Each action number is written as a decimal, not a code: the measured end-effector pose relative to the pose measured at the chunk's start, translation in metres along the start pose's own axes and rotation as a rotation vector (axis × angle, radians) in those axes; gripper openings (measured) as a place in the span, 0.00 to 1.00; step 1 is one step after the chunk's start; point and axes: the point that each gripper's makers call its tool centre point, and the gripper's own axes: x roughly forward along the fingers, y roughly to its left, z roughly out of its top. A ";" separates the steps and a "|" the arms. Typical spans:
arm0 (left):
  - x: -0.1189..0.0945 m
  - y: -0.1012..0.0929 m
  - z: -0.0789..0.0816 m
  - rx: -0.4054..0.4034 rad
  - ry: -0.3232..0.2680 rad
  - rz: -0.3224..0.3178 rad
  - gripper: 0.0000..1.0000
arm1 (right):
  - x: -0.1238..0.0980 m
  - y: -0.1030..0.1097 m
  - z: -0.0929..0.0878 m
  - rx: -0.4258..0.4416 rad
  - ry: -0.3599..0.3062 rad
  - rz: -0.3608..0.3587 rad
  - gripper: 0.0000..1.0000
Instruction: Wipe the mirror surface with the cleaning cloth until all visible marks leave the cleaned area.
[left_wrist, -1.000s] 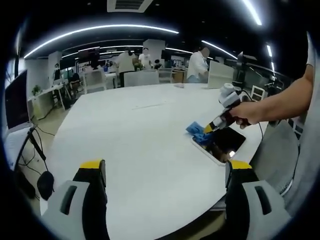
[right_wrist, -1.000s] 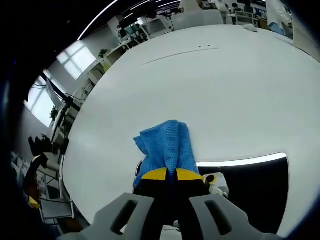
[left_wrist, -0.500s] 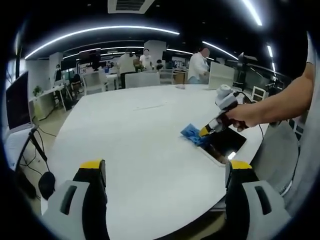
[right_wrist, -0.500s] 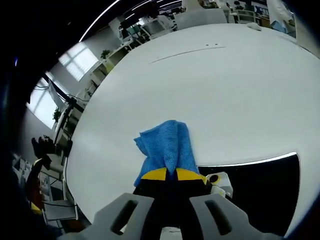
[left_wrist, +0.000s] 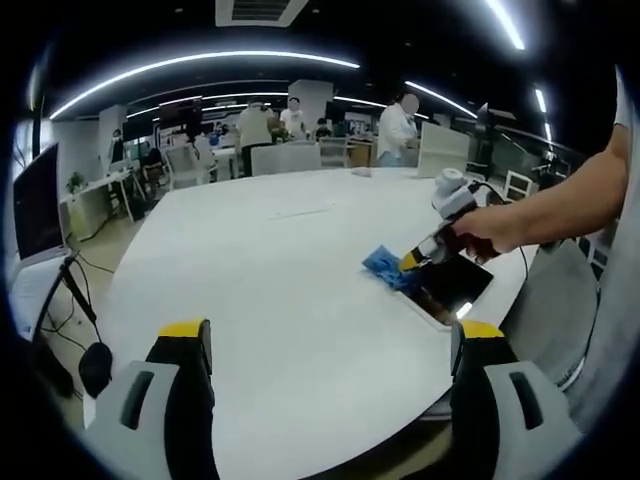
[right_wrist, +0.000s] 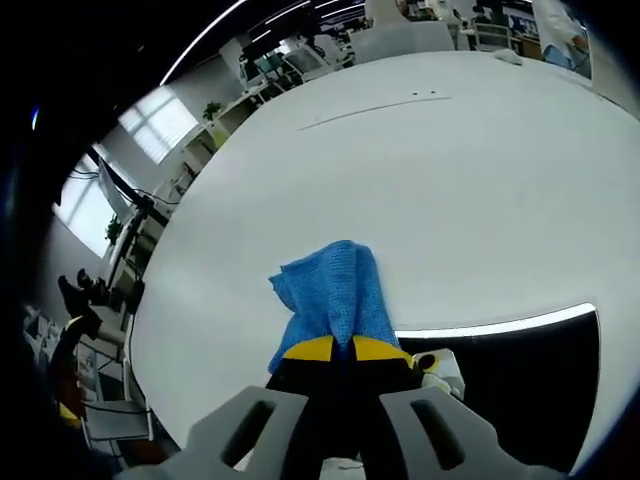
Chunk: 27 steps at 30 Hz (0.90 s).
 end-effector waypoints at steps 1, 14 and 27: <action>0.000 0.000 0.000 0.001 0.001 0.001 0.99 | -0.001 0.000 0.000 -0.002 -0.002 -0.001 0.00; -0.001 -0.011 0.008 -0.001 -0.014 -0.010 0.99 | -0.001 -0.001 -0.002 0.040 0.003 0.014 0.00; -0.002 -0.007 0.006 -0.001 -0.019 -0.004 0.99 | -0.010 0.002 -0.019 0.069 0.029 0.022 0.00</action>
